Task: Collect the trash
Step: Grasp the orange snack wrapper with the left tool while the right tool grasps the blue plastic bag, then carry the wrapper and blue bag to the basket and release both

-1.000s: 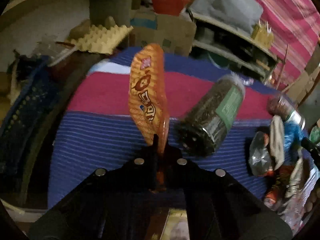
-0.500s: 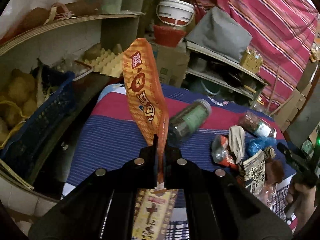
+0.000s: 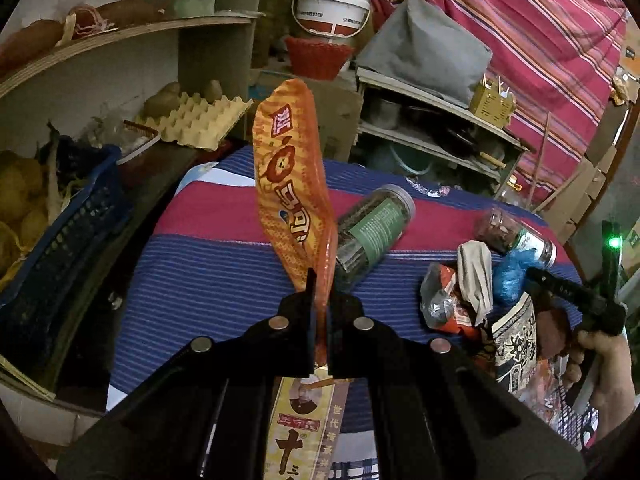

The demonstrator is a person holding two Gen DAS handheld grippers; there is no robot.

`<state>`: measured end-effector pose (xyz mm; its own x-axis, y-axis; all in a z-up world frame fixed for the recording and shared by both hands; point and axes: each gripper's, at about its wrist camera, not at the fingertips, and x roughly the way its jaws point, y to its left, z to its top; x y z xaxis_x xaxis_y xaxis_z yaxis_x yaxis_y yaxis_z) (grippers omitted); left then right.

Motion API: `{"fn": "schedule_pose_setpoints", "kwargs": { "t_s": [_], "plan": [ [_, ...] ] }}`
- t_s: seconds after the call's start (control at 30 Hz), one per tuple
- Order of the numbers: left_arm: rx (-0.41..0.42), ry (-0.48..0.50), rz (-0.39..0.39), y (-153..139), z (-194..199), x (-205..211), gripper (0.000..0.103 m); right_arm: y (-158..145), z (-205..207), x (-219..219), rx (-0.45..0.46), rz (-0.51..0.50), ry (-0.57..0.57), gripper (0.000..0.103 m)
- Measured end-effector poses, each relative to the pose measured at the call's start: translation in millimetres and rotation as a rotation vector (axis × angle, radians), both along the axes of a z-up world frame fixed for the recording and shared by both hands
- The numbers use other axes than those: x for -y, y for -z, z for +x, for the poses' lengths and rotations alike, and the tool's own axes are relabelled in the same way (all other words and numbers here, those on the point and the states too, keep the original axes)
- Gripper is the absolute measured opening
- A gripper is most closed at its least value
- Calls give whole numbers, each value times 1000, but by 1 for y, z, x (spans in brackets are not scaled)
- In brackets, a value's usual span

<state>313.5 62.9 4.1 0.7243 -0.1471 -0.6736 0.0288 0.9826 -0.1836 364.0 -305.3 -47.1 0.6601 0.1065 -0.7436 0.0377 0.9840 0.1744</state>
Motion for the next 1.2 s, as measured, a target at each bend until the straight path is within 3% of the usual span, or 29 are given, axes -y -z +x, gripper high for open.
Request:
{"fn": "schedule_pose_setpoints", "kwargs": {
  "t_s": [0.13, 0.43, 0.63, 0.8, 1.0, 1.2],
  "plan": [
    [12, 4, 5, -4, -5, 1, 2, -14, -18, -2, 78, 12, -14, 4],
    [72, 35, 50, -24, -25, 16, 2, -103, -90, -7, 375, -52, -16, 3],
    [122, 69, 37, -42, -50, 46, 2, -133, -150, 7, 470, -38, 25, 3],
    [162, 101, 66, -48, -78, 70, 2, -145, -192, 34, 519, -16, 98, 3],
    [172, 118, 27, -50, -102, 87, 1, -133, -219, 51, 491, -73, 141, 3],
    [186, 196, 57, -52, -120, 143, 2, -132, -238, 73, 496, -19, 157, 3]
  ]
}}
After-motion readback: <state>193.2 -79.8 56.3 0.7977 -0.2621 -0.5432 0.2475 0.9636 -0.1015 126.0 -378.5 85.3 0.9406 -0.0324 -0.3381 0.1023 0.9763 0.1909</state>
